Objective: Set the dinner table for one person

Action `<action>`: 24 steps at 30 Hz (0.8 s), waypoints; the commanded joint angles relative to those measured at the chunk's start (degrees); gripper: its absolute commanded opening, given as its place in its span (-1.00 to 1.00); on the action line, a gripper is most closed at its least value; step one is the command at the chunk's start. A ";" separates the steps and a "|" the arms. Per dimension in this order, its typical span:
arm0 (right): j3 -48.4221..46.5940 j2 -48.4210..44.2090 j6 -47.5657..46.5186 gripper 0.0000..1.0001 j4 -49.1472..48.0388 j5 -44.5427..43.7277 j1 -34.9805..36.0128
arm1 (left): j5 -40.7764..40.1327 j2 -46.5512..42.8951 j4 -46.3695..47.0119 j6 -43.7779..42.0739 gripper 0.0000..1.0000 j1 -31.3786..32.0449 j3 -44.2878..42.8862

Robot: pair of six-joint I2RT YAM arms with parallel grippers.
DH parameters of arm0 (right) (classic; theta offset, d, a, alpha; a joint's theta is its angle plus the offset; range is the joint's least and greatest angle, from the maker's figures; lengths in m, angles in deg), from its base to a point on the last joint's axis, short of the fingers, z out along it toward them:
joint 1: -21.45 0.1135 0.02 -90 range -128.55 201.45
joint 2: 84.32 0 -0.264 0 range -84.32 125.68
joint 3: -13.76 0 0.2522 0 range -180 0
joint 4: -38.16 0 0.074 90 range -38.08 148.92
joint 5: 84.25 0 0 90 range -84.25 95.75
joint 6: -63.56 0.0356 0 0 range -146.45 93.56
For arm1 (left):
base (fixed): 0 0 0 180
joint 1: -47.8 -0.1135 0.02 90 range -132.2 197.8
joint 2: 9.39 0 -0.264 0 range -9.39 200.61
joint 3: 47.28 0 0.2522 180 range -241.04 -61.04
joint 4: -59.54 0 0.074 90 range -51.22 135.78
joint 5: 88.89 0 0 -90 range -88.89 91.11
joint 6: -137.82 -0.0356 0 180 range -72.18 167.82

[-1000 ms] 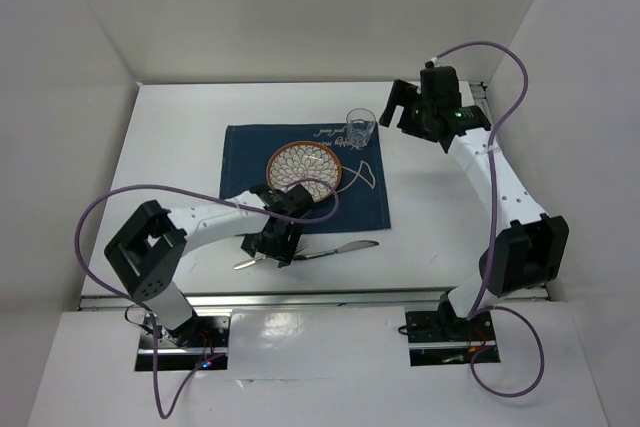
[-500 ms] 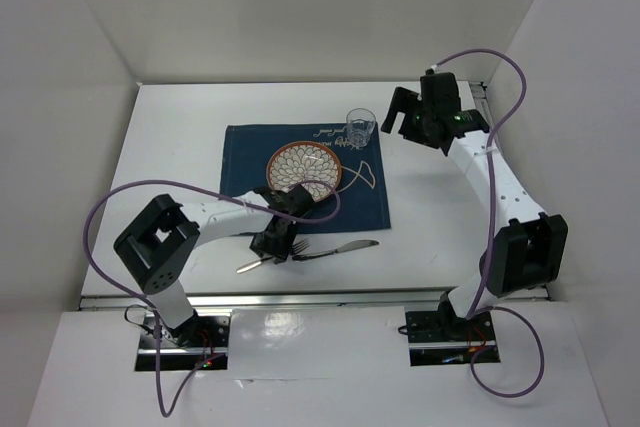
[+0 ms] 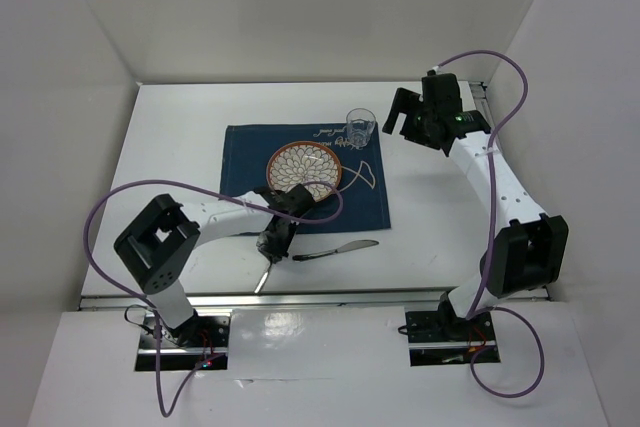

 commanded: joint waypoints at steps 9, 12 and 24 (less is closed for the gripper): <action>0.68 -2.65 0.56 1.00 -1.03 -0.02 -0.41 | 4.00 -6.74 -5.36 -4.50 -1.00 -0.03 -6.32; 0.68 -2.65 0.56 1.00 -0.50 -0.63 -0.41 | 4.53 -10.60 -8.52 -5.03 -1.00 -0.03 -10.71; 1.73 -7.91 0.56 1.00 2.66 -2.30 -0.41 | -3.54 3.60 -12.83 -3.20 -1.00 -21.56 -35.32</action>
